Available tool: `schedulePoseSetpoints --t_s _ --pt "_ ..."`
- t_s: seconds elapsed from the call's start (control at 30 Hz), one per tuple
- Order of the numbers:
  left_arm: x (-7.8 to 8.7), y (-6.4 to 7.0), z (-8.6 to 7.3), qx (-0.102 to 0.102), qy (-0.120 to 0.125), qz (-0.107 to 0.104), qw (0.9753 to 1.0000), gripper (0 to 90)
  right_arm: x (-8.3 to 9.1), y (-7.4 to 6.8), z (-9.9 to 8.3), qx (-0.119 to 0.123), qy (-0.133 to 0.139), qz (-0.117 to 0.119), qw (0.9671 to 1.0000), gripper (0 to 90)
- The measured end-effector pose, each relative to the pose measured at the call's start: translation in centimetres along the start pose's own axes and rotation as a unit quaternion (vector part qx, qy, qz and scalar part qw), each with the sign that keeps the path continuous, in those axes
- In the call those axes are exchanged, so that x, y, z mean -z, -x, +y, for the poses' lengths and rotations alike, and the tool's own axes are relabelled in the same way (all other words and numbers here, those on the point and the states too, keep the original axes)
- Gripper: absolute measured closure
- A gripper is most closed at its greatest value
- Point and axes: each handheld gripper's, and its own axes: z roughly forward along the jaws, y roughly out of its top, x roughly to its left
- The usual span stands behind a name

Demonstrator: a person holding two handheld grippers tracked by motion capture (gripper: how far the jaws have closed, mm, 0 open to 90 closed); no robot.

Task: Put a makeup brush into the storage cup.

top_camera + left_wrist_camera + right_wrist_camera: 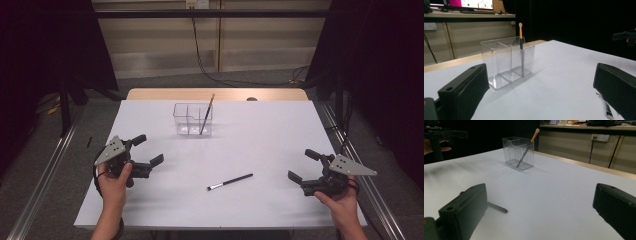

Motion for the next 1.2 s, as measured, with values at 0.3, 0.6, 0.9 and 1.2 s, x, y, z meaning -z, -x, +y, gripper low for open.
schedulePoseSetpoints --t_s 0.3,0.6,0.9,1.2 --pt "0.7 0.1 -0.1 0.001 0.0 -0.001 1.0 0.0 0.1 0.2 -0.1 -0.002 0.0 -0.003 1.0 0.0" --pt "1.2 0.3 -0.3 -0.01 -0.006 -0.001 0.9999 0.0 -0.1 0.2 0.0 -0.001 0.0 -0.002 1.0 0.0" --pt "2.5 0.3 -0.7 -0.006 -0.002 0.01 0.9999 0.0 -0.6 0.5 0.2 -0.001 0.004 0.001 1.0 0.0" --pt "3.3 0.3 -1.0 -0.008 -0.002 0.012 0.9999 0.0 -0.8 0.7 0.3 0.0 0.005 0.001 1.0 0.0"
